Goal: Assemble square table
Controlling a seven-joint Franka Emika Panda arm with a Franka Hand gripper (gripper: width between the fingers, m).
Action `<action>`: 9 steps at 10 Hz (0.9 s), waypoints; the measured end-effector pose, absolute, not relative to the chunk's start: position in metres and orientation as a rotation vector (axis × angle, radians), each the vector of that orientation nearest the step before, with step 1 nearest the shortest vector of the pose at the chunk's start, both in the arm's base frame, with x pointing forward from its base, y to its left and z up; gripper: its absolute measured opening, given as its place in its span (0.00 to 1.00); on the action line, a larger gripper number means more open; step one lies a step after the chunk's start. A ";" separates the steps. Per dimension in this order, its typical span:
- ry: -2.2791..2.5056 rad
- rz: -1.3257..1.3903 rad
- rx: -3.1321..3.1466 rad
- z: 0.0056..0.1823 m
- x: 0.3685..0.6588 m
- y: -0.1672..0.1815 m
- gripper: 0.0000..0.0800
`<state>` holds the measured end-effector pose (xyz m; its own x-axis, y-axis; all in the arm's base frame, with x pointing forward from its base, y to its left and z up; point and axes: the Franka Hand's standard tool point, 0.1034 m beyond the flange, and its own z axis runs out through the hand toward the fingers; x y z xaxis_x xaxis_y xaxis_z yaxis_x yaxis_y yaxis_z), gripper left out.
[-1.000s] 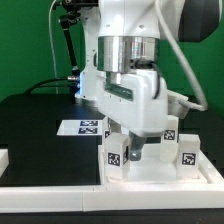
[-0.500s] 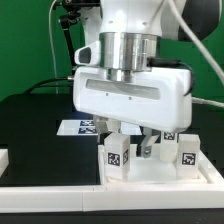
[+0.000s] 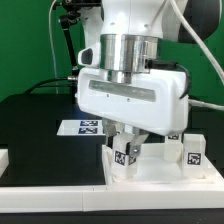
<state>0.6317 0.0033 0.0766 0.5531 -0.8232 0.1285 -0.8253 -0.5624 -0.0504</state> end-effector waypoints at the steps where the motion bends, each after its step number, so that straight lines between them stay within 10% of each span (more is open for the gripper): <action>1: -1.580 0.211 2.692 0.076 0.631 0.002 0.37; 9: -2.792 -0.047 1.811 0.072 0.619 -0.007 0.37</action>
Offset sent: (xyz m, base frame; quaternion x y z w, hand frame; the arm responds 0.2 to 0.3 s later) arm 0.0030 -0.0074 0.0050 -0.0470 -0.0855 0.4887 0.8670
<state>0.6189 -0.0071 0.0722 -0.3955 -0.9024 -0.1711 -0.9076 0.4126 -0.0778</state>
